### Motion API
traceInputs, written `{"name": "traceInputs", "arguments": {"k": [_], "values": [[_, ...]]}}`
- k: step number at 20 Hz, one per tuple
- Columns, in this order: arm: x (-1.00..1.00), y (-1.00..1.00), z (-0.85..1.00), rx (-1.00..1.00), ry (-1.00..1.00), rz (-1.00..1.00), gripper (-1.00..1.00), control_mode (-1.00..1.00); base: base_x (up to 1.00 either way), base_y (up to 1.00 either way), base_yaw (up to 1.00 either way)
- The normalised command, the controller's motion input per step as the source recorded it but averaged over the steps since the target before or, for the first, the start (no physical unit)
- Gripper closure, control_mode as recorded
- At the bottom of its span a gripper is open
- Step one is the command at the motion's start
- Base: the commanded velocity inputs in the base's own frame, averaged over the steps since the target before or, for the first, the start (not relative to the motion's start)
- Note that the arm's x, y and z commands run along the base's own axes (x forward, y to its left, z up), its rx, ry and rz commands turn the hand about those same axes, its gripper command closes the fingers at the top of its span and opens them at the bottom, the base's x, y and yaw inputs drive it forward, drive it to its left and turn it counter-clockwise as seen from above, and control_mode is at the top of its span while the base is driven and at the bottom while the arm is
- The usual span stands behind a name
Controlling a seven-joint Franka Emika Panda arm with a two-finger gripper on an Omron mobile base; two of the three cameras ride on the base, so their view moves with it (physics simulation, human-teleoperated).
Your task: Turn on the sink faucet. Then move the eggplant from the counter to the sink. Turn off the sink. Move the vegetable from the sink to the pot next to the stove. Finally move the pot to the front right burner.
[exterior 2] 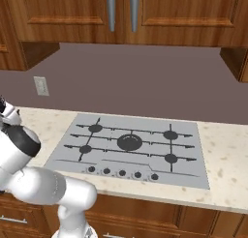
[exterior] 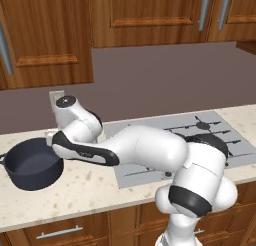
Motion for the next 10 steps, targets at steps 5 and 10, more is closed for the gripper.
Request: {"name": "traceInputs", "arguments": {"k": [5, 10], "values": [[0.00, 0.45, 0.00, -0.02, 0.00, 0.00, 1.00, -1.00, 0.00, 0.00, 0.00], [0.01, 0.17, 0.00, 0.00, 0.00, 0.01, 1.00, -1.00, 0.00, 0.00, 0.00]]}}
